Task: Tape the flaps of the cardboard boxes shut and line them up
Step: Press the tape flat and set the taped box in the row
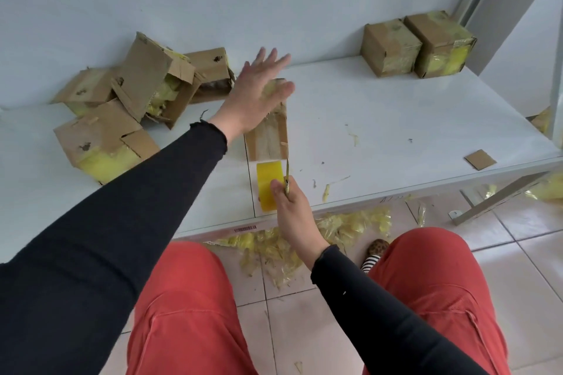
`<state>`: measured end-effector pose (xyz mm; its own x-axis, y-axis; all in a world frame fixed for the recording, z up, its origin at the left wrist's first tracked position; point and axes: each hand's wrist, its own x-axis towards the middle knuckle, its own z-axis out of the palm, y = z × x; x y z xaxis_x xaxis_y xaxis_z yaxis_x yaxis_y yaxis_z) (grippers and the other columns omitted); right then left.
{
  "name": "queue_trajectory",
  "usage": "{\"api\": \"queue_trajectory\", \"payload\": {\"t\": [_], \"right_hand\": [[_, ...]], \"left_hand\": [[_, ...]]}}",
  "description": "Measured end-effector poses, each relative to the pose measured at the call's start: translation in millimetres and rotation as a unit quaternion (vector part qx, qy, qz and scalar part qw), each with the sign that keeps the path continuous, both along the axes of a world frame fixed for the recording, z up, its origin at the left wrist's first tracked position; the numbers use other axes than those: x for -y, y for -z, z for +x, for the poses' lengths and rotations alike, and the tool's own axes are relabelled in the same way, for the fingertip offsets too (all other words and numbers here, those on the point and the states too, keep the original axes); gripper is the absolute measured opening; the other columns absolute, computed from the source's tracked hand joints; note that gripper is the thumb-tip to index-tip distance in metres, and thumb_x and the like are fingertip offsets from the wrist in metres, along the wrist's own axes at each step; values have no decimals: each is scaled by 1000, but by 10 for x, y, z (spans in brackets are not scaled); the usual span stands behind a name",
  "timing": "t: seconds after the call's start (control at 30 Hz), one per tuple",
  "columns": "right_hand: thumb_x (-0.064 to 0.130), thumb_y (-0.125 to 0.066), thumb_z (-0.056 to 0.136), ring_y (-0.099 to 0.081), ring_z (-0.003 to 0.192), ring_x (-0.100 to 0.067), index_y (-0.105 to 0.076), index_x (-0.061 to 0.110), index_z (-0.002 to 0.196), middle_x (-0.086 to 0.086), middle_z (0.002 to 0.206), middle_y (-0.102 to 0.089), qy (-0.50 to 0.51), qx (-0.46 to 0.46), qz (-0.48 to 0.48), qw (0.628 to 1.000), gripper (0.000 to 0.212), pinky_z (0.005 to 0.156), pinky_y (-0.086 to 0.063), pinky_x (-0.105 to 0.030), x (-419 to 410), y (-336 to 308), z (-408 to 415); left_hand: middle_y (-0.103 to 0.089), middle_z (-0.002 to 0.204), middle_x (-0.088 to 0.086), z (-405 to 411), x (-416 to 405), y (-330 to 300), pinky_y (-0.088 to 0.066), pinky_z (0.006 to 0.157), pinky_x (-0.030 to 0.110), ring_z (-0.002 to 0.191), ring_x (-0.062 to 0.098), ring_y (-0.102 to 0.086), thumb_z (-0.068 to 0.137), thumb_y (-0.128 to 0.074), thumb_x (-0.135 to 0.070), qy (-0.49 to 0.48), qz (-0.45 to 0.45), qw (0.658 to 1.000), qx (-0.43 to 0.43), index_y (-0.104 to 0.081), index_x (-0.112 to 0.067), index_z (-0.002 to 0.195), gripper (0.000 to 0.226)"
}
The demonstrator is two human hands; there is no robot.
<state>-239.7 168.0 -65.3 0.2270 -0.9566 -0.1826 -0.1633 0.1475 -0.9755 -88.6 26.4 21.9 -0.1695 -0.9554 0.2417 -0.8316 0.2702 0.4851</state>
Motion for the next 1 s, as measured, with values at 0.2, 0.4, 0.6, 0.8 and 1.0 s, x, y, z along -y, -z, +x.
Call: {"api": "queue_trajectory", "payload": {"t": [0.2,0.4,0.6,0.8,1.0], "right_hand": [[39,-39,110,-35,67,-12,-39,19,81,7,74,-37,-34,-41,-18,998,34,65,-31,-33,74,2,-76],[46,-43,106,-59,70,-20,-48,18,110,3,80,-61,-52,-263,-198,943,28,65,-47,-41,528,-131,-420],[57,-24,108,-56,65,-26,-45,23,98,10,66,-48,-159,-426,-341,823,41,58,-33,-36,954,-307,-492],[50,-21,109,-50,57,-28,-43,24,88,4,61,-49,-173,-502,-398,748,40,54,-34,-35,1126,-264,-455],[46,-19,110,-46,52,-26,-58,23,115,5,56,-45,-193,-563,-421,685,45,50,-25,-31,1232,-210,-358]], "left_hand": [[-48,105,-3,-139,-948,605,-39,76,24,89,9,-49,97,-62,-45,-266,-32,917,-296,-52,-19,121,36],[-65,100,-13,-286,-1237,933,-47,72,24,78,-15,-60,98,-61,-53,-253,158,862,-409,-66,-40,103,14],[-71,107,16,-302,-1195,885,-56,78,48,90,33,-69,89,-71,-42,-249,146,821,-493,-76,-34,93,9],[-67,92,5,-317,-1146,936,-49,76,43,86,28,-63,88,-75,-38,-258,128,801,-524,-75,-30,88,9],[-65,79,-8,-327,-1072,980,-47,70,35,77,16,-58,92,-74,-27,-258,116,796,-535,-74,-22,91,5]]}}
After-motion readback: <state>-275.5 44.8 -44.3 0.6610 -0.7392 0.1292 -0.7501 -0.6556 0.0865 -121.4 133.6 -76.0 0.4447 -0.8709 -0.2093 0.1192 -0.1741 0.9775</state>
